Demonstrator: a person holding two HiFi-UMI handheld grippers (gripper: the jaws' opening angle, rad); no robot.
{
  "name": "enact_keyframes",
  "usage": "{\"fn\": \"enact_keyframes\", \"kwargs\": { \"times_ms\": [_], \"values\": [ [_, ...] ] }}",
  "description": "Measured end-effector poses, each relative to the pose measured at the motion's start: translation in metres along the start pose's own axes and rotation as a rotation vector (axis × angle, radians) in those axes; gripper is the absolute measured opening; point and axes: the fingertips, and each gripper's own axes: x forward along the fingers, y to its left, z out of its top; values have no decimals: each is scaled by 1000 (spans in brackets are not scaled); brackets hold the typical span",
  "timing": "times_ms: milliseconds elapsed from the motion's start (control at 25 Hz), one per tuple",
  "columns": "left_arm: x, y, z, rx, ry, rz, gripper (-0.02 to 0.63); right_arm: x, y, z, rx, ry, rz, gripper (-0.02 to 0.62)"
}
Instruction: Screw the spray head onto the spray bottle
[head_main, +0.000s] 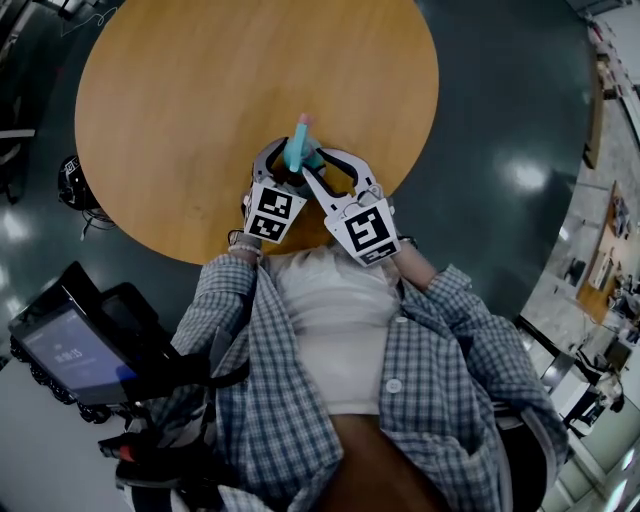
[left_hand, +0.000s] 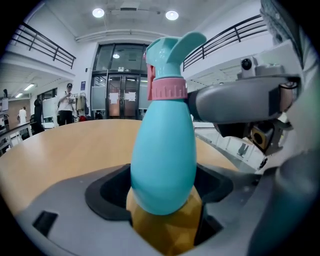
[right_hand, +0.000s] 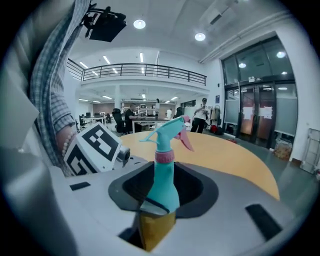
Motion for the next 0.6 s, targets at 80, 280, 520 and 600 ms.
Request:
{"fn": "enact_keyframes", "kwargs": {
  "times_ms": [80,280,520,600],
  "values": [
    [-2,1,4,12,1,-9,383,-2,0,-9,-10,21,21,97],
    [1,2,7,-11,2,-25,383,-11,-7,-22,27,54,8,98],
    [0,1,7,-13,8,-30,385,-19,-20,-32,79,73,-31,98],
    [0,-2,2,1,21,-40,385,-22,-24,-36,94,78,-44,97]
  ]
}}
